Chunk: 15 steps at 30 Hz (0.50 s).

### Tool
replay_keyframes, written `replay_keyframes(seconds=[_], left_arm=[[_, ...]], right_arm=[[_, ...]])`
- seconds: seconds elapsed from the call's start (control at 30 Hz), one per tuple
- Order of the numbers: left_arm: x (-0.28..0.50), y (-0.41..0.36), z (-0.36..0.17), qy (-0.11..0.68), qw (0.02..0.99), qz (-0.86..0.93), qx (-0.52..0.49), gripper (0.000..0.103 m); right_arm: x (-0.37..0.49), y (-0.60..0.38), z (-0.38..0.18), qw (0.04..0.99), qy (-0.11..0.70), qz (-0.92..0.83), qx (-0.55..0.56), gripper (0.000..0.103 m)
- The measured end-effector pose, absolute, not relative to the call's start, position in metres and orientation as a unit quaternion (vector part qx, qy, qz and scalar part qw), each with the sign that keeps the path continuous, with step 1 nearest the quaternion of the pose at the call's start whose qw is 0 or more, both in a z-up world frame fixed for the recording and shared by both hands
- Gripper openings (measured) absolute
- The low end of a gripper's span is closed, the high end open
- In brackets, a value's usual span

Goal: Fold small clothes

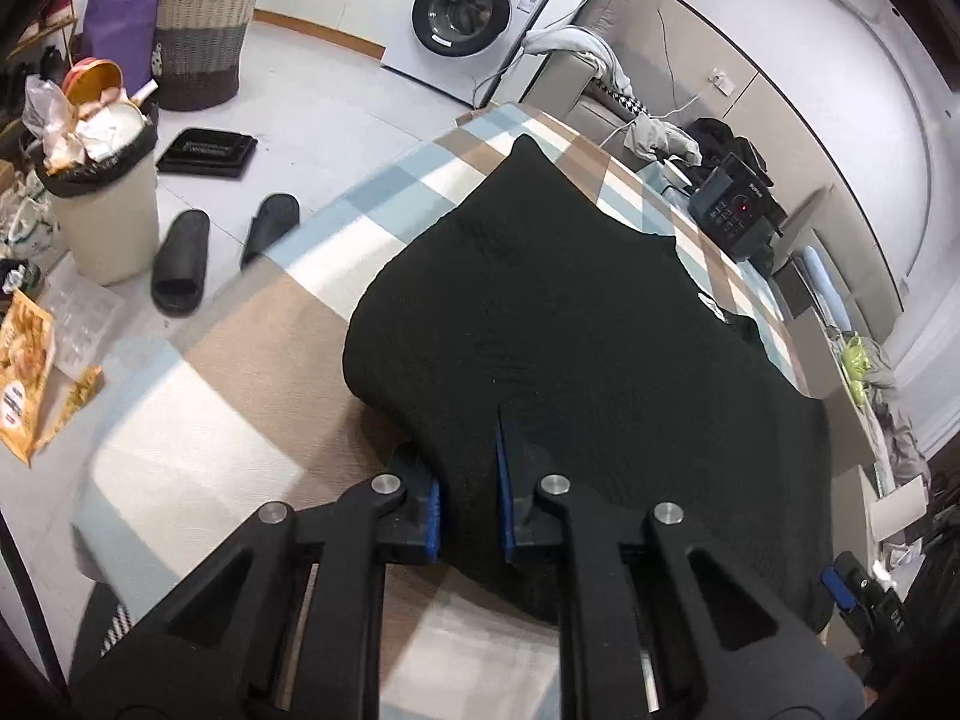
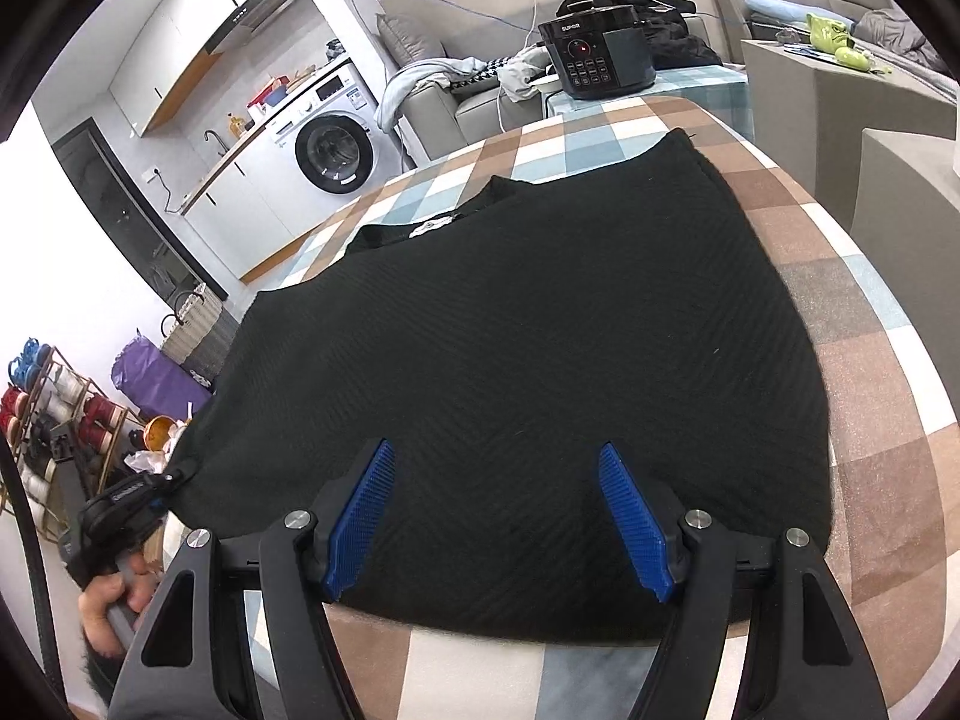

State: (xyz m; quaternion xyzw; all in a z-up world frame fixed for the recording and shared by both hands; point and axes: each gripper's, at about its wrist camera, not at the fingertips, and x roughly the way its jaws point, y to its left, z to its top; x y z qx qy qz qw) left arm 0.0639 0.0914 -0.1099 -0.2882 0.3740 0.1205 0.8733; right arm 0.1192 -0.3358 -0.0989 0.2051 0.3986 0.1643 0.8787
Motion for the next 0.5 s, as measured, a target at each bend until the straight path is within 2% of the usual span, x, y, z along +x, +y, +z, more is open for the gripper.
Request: replay_keyframes(seconds=[0.13, 0.3, 0.5], left_arm=[[0.06, 0.094, -0.097, 0.36, 0.882, 0.111, -0.283, 0.01], [0.077, 0.066, -0.056, 0.331, 0.912, 0.071, -0.23, 0.01], [0.12, -0.022, 0.0, 0.295, 0.942, -0.056, -0.151, 0.009]], right_arm=[[0.122, -0.336, -0.104, 0.874, 0.406, 0.165, 0.212, 0.072], [0.117, -0.342, -0.096, 0.879, 0.394, 0.163, 0.214, 0.072], [0.101, -0.371, -0.085, 0.891, 0.367, 0.13, 0.234, 0.072]])
